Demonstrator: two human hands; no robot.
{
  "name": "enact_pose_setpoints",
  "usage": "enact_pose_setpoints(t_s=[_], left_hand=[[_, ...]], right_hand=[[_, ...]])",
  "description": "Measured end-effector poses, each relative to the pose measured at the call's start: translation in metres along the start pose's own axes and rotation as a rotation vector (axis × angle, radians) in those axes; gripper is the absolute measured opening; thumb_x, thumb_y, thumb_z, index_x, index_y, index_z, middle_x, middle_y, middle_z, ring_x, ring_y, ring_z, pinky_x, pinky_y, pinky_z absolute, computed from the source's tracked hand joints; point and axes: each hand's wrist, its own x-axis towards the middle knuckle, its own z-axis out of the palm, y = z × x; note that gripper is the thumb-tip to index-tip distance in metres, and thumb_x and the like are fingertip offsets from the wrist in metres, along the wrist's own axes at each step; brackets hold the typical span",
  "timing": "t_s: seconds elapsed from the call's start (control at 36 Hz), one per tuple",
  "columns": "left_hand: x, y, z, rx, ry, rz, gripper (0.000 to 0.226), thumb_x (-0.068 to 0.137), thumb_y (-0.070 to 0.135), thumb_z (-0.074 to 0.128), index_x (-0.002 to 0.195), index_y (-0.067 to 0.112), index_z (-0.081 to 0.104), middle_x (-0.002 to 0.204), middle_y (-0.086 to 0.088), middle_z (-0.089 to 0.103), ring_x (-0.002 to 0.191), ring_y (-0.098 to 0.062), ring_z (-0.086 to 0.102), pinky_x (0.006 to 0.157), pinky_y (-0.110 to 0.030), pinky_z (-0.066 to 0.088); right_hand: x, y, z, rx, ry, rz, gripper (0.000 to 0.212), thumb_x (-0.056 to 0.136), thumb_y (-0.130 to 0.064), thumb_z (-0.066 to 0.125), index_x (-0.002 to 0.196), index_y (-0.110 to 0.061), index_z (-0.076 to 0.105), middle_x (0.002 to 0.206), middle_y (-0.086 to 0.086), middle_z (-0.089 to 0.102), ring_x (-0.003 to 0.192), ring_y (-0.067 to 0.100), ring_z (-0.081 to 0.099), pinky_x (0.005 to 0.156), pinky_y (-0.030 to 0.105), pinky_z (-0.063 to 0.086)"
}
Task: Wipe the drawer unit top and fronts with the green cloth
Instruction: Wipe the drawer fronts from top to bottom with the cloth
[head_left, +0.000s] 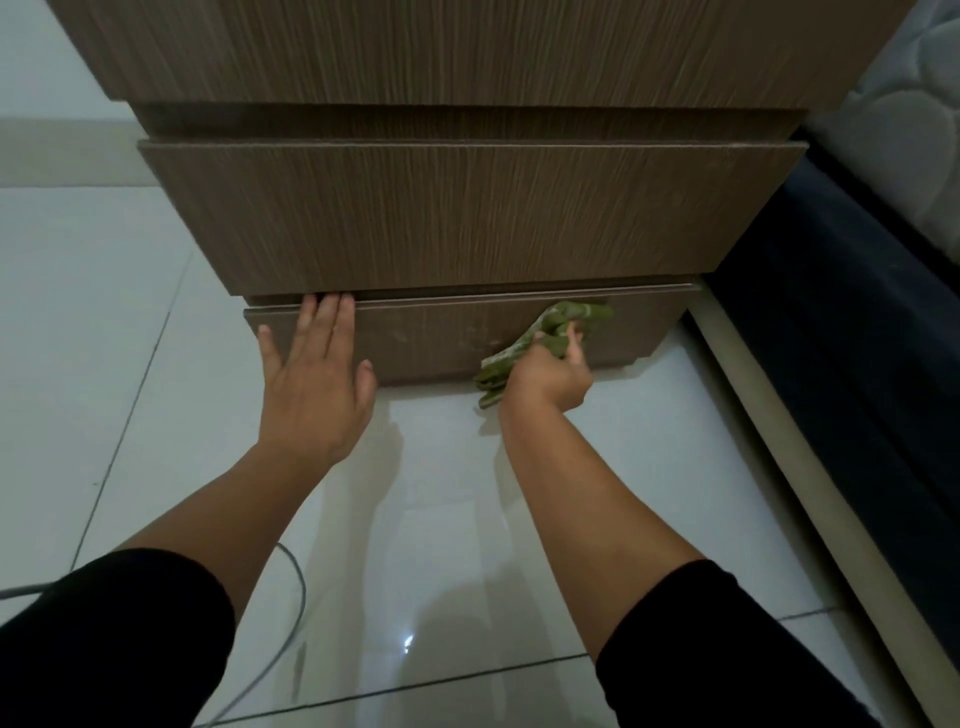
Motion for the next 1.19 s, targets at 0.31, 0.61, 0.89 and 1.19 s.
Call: enact_pose_setpoints(t_s=[0.31,0.61,0.89,1.19], left_hand=[[-0.008,-0.046,-0.012,0.0,0.002,-0.004,0.068,0.09,0.017,0.045,0.148,0.007,0.011,0.157,-0.011,0.012,0.146,-0.025,0.005,0.115,-0.051,0.007],[-0.01,-0.078,-0.013,-0.077,0.02,0.041,0.073,0.087,-0.003,0.042,0.149,0.011,0.007,0.158,-0.007,0.008,0.146,-0.022,0.001,0.118,-0.044,0.006],[-0.012,-0.088,-0.017,-0.164,0.041,0.033,0.07,0.088,-0.002,0.037,0.149,0.011,0.006,0.159,-0.006,0.005,0.146,-0.02,-0.003,0.118,-0.04,0.001],[-0.021,-0.107,-0.017,-0.182,0.09,-0.032,0.08,0.085,-0.013,0.039,0.149,0.014,0.0,0.159,-0.003,0.0,0.146,-0.018,-0.006,0.119,-0.04,0.003]], right_hand=[[-0.052,0.024,0.031,-0.151,-0.011,-0.085,0.005,0.083,-0.006,0.065,0.084,-0.011,0.066,0.113,0.007,0.055,0.099,0.028,0.059,0.089,0.037,0.051],[-0.115,0.052,0.06,-0.25,-0.168,-0.256,0.009,0.076,0.009,0.065,0.078,0.0,0.063,0.099,0.001,0.041,0.088,0.02,0.053,0.074,0.001,0.041],[-0.162,0.074,0.074,-0.406,-0.498,-0.58,0.021,0.078,-0.005,0.054,0.079,-0.025,0.059,0.095,0.016,0.05,0.087,0.023,0.05,0.075,0.033,0.046],[-0.128,0.114,0.073,-0.923,-0.917,-1.522,0.014,0.076,-0.002,0.054,0.075,-0.003,0.068,0.096,0.01,0.064,0.088,0.023,0.038,0.058,0.035,0.049]])
